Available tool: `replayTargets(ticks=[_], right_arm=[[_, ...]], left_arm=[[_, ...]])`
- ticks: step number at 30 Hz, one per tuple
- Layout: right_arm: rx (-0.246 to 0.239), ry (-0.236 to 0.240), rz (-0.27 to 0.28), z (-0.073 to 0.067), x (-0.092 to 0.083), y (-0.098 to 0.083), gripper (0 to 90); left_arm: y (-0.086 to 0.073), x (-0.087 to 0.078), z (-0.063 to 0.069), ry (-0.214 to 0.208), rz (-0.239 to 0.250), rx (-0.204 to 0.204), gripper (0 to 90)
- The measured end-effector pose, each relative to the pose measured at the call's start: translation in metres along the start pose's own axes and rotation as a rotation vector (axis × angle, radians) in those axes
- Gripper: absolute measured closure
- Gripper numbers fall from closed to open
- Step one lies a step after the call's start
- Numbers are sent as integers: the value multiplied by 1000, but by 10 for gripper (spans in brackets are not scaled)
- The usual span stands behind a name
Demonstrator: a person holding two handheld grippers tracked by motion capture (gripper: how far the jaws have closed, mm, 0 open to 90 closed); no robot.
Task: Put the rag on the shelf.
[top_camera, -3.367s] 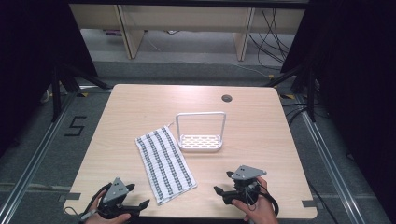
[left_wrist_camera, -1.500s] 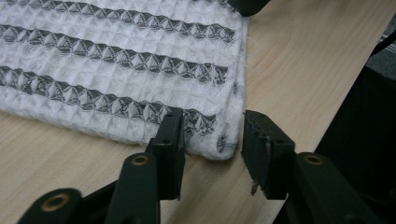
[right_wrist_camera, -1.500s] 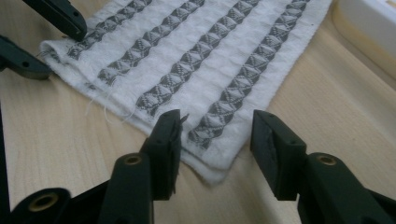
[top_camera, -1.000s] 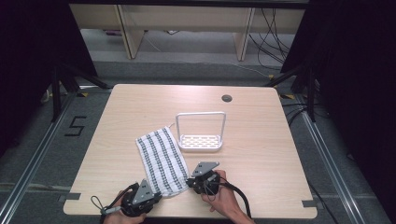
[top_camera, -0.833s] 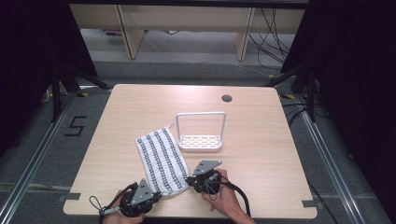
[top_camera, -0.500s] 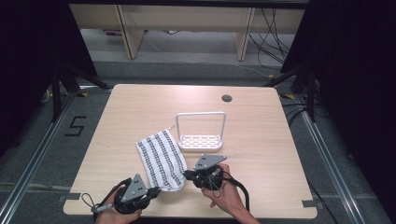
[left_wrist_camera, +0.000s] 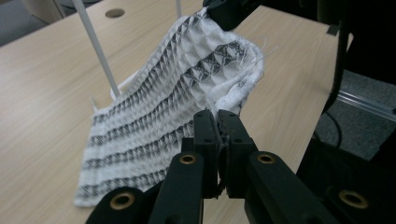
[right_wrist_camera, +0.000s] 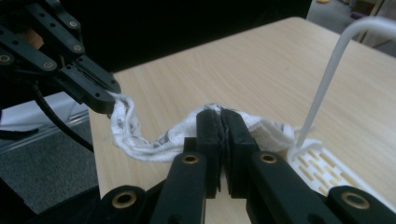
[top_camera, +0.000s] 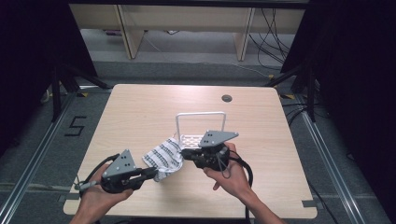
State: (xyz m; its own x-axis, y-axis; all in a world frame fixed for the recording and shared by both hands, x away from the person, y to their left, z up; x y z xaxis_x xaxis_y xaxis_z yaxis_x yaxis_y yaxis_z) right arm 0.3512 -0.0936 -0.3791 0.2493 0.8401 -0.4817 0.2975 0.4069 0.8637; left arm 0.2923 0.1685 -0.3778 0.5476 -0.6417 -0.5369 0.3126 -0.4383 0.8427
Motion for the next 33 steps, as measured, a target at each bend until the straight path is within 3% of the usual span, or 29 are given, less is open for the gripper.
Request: replayTargets(ticks=[3, 4, 6, 11, 15, 17, 18, 21, 27, 30, 33], right_arm=[[-11, 2, 16, 0, -9, 11, 874], [11, 12, 22, -1, -12, 15, 874], [-21, 16, 46, -2, -22, 28, 875], [-20, 5, 55, -2, -36, 38, 874], [-22, -24, 76, 4, -54, 45, 875], [3, -19, 70, 4, -58, 46, 875], [-13, -24, 76, 6, -62, 47, 874], [19, -49, 73, 8, -73, 48, 875], [-4, -79, 124, 14, -91, 53, 875], [7, -114, 131, 20, -100, 56, 874], [35, -112, 138, 23, -103, 56, 874]], left_arm=[[14, -7, -3, -7, 12, 13, 866], [20, -9, -4, -9, 26, 8, 866], [35, -12, -8, -26, 34, 10, 865], [50, -13, -13, -44, 55, 5, 865], [63, -5, -18, -76, 65, -20, 865], [66, -3, -18, -82, 64, -20, 865], [70, -1, -19, -86, 65, -17, 865], [81, 5, -18, -88, 62, -4, 865], [108, 12, -18, -80, 85, 30, 864], [122, 19, -20, -79, 96, 35, 865], [129, 23, -20, -74, 95, 42, 865]])
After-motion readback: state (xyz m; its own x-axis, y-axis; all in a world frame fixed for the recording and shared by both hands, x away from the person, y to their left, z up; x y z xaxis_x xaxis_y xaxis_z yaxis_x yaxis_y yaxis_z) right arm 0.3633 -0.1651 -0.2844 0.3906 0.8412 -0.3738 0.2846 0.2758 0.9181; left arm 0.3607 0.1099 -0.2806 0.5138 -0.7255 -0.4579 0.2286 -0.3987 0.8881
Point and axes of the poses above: each handheld gripper's, and its own axes: x roughly forward along the jaws, y roughly out of its top, z roughly to its right, the point moved 1 cm from there along x, roughly forward along the jaws, and after that the axes turned 6 degrees about y, right-handed, at the moved point
